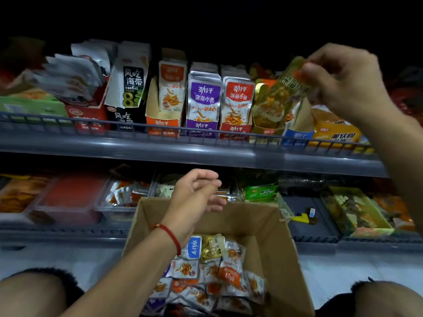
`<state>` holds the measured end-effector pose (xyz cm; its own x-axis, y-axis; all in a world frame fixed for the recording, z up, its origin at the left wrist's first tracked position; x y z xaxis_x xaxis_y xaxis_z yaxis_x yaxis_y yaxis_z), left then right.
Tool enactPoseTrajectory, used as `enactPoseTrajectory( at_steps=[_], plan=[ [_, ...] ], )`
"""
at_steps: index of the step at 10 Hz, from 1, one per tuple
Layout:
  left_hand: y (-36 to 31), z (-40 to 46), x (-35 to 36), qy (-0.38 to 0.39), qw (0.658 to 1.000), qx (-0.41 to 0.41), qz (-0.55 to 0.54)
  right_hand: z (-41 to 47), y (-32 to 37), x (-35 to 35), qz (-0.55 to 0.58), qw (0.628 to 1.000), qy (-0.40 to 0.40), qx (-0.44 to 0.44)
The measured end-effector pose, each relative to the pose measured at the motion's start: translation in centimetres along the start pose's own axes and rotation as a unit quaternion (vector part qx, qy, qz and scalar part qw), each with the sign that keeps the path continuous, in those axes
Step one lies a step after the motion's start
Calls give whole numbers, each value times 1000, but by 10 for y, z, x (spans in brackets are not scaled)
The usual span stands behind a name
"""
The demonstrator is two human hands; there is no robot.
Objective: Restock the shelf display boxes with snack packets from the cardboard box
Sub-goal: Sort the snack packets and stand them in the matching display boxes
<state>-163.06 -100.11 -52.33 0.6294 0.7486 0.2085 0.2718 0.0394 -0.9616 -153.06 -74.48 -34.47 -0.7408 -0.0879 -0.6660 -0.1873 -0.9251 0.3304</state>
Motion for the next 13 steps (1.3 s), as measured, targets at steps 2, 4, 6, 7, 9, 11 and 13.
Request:
enactPoseTrajectory(
  at_steps=[2,4,6,7,9,11,13],
  plan=[
    [-6,-3,-9,-9,999,25,30,14,-1,24,-114,990,59,-54],
    [-7,-2,-13,-15,998,27,51,17,-15,50,-196,972,117,-49],
    [-6,1,-14,-14,997,19,67,11,-26,52,-221,973,20,-61],
    [-1,5,-17,-17,997,3,80,-2,-25,48,-190,979,-16,-79],
    [37,21,-28,2,970,-58,238,-76,9,67,-99,989,22,-108],
    [101,27,-33,96,872,-144,459,-155,16,128,-90,951,261,-138],
    [158,42,-46,92,701,-200,678,-167,9,145,-59,930,344,-114]
  ],
)
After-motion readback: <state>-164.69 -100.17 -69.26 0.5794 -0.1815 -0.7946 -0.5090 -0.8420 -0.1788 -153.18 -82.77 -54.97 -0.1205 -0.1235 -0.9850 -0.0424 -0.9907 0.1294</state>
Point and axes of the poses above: each hand's wrist, its own z-axis towards the middle knuckle, its own x-axis out of the palm, y = z × x, the point moved 2 cm from there along z, towards the middle knuckle, and after that the axes turned 1 degree about x, right-handed, at the moved point
